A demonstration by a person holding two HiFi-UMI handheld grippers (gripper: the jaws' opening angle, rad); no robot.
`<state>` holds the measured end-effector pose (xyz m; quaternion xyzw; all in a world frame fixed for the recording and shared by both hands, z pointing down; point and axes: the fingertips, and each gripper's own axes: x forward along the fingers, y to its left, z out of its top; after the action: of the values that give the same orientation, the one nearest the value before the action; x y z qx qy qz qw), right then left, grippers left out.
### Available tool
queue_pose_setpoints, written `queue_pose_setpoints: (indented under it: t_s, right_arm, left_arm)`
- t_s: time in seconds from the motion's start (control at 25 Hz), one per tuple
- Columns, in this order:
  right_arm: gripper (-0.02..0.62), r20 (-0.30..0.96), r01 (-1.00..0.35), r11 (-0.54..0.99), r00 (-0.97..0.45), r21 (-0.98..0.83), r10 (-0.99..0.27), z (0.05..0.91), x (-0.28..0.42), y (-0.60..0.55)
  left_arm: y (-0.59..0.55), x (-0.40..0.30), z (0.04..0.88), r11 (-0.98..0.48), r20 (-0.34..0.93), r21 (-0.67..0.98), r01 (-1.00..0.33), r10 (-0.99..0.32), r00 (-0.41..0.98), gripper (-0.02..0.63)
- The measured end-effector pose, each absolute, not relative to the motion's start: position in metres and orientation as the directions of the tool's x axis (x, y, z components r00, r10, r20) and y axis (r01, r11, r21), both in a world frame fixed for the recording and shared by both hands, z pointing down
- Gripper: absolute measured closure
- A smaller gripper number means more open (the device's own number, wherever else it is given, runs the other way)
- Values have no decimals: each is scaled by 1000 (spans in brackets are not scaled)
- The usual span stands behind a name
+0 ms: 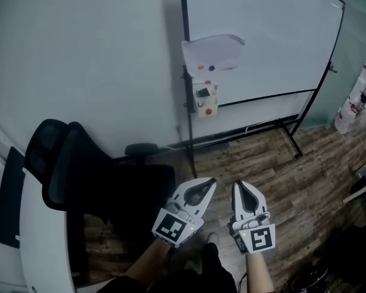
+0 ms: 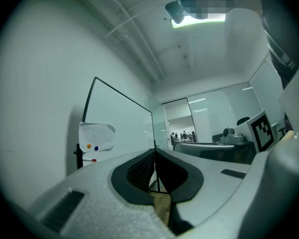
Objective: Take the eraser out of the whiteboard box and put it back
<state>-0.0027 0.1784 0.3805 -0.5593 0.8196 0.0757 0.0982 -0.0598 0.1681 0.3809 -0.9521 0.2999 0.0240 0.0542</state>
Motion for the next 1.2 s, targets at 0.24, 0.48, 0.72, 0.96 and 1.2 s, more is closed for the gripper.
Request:
queue_pose_setpoints:
  t_s: [0.24, 0.48, 0.72, 0.96, 1.2]
  right_arm:
    - [591, -221, -908, 418, -402, -29, -889, 390, 26, 109]
    - [591, -216, -889, 454, -432, -60, -875, 395, 54, 58]
    - [592, -211, -867, 492, -467, -81, -859, 403, 61, 16]
    - [591, -213, -854, 514, -489, -82, -846, 408, 59, -23]
    - [591, -206, -852, 516, -492, -90, -846, 416, 60, -69]
  left_arm:
    - [99, -22, 384, -792, -77, -69, -606, -602, 795, 600]
    - [48, -2, 380, -753, -64, -63, -655, -652, 755, 600]
    - [7, 4, 385, -724, -49, -72, -686, -684, 728, 600]
    - [-35, 2, 395, -708, -35, -79, -701, -701, 712, 600]
    - [-82, 5, 405, -711, -23, -86, -698, -699, 715, 600]
